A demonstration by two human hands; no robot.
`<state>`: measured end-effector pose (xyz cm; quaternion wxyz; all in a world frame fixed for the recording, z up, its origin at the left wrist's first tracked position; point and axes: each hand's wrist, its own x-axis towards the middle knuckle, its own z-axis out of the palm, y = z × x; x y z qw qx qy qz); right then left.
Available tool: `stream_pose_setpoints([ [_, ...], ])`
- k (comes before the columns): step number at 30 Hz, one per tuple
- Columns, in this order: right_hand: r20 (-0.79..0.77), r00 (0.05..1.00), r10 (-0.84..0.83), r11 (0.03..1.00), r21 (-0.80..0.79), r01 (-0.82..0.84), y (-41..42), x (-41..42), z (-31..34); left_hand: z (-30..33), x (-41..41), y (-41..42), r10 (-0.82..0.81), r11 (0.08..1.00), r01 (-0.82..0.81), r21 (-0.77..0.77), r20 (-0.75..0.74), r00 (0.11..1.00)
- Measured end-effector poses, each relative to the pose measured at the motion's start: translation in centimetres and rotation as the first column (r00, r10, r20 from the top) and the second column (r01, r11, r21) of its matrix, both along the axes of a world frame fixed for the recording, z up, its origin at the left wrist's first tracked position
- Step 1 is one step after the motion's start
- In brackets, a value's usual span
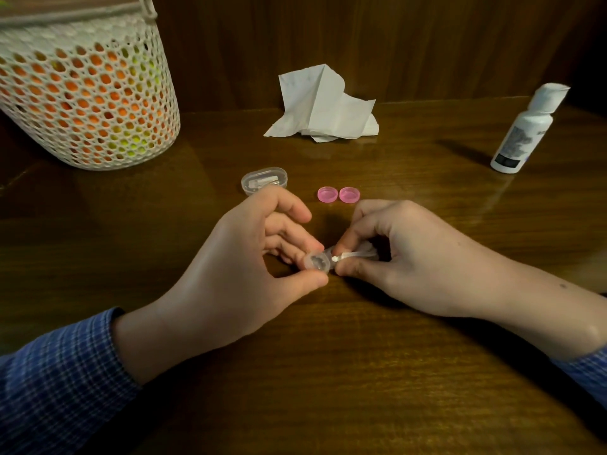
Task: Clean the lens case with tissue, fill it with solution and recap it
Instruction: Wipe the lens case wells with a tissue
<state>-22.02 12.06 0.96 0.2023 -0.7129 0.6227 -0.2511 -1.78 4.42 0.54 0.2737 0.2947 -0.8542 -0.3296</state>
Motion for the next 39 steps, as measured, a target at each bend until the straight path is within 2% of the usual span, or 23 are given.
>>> stream_pose_setpoints([
  [4,-0.057,0.998,0.033,0.999,-0.028,-0.034,-0.1,0.0,-0.2,0.0,0.0,-0.1,0.005,0.999,-0.004,-0.032,0.031,1.000],
  [8,-0.177,0.975,0.137,0.987,-0.062,-0.150,-0.2,-0.7,0.2,0.4,0.2,-0.3,-0.057,0.998,0.058,-0.017,0.065,0.996],
  [13,-0.175,0.952,0.251,0.955,-0.118,-0.274,-0.4,-1.7,0.5,0.2,0.4,-1.1,-0.068,0.997,0.066,0.028,0.062,0.996],
  [17,-0.145,0.935,0.324,0.928,-0.144,-0.343,-0.4,-1.4,0.2,0.0,0.3,-1.4,-0.112,0.993,0.117,-0.006,0.234,0.966],
  [19,-0.150,0.931,0.334,0.913,-0.193,-0.359,-0.4,-1.4,0.0,0.2,0.3,-1.7,-0.159,0.987,0.156,0.033,0.261,0.952],
  [25,-0.171,0.930,0.325,0.871,-0.328,-0.364,-0.4,-1.2,0.0,0.4,0.7,-2.6,-0.253,0.953,0.218,0.210,0.153,0.955],
  [32,-0.156,0.936,0.317,0.851,-0.388,-0.353,-0.4,-1.2,0.3,0.6,0.7,-3.0,-0.321,0.867,0.304,0.395,-0.026,0.947],
  [36,-0.123,0.939,0.322,0.875,-0.341,-0.344,-0.3,-1.0,0.3,0.3,0.7,-3.1,-0.320,0.850,0.304,0.430,-0.038,0.947],
  [39,-0.108,0.947,0.303,0.900,-0.294,-0.322,-0.2,-1.0,0.6,0.2,0.6,-3.1,-0.300,0.892,0.277,0.358,0.012,0.954],
])
